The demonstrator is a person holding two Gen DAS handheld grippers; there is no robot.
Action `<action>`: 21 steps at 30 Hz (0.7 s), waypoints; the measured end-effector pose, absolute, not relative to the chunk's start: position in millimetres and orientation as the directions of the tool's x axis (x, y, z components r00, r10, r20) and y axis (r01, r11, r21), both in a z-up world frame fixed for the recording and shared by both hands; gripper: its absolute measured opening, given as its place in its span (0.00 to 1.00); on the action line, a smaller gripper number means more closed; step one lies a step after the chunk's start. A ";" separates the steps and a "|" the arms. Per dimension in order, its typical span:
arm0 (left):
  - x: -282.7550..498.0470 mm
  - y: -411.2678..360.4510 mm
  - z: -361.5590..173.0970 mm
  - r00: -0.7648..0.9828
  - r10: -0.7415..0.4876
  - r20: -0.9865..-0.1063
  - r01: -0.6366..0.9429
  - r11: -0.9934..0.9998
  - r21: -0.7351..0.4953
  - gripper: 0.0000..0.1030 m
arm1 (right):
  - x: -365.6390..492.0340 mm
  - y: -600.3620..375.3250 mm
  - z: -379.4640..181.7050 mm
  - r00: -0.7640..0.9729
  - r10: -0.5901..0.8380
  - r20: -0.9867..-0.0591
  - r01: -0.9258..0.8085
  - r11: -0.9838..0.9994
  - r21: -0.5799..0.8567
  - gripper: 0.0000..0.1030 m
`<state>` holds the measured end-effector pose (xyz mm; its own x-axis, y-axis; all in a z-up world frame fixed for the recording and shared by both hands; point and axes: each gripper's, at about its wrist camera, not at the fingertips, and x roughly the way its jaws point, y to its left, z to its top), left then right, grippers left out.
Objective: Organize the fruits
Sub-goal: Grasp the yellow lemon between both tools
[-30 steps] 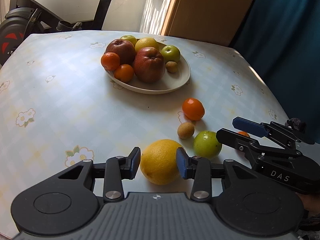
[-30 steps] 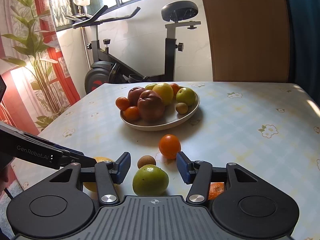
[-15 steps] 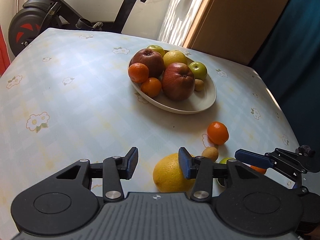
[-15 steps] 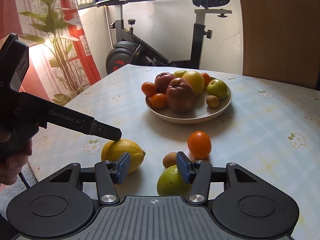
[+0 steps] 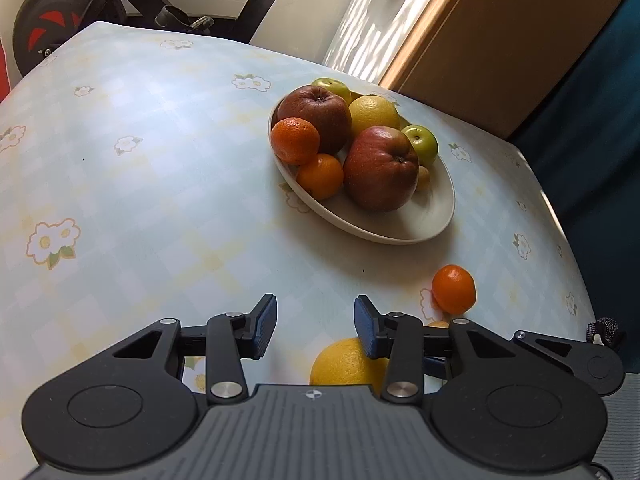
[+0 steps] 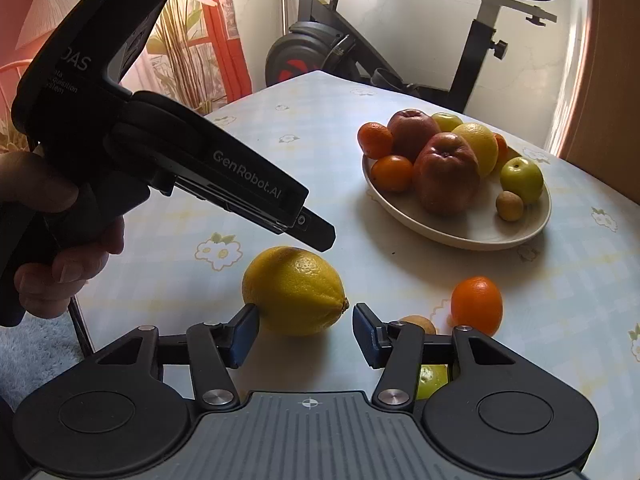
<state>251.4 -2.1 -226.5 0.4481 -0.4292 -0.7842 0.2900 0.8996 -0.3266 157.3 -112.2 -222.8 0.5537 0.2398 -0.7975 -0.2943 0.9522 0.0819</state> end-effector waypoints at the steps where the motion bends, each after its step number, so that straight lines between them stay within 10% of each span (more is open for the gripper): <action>1: 252.4 2.0 -224.4 0.452 -0.438 -0.777 0.289 0.896 -0.337 0.43 | 159.4 -111.0 -224.9 0.545 0.247 -0.801 -0.298 0.950 0.090 0.47; 21: 231.8 23.1 -222.5 0.368 -0.569 -0.736 0.244 0.822 -0.514 0.48 | 175.1 -110.5 -234.0 0.571 0.291 -0.768 -0.239 0.954 0.184 0.49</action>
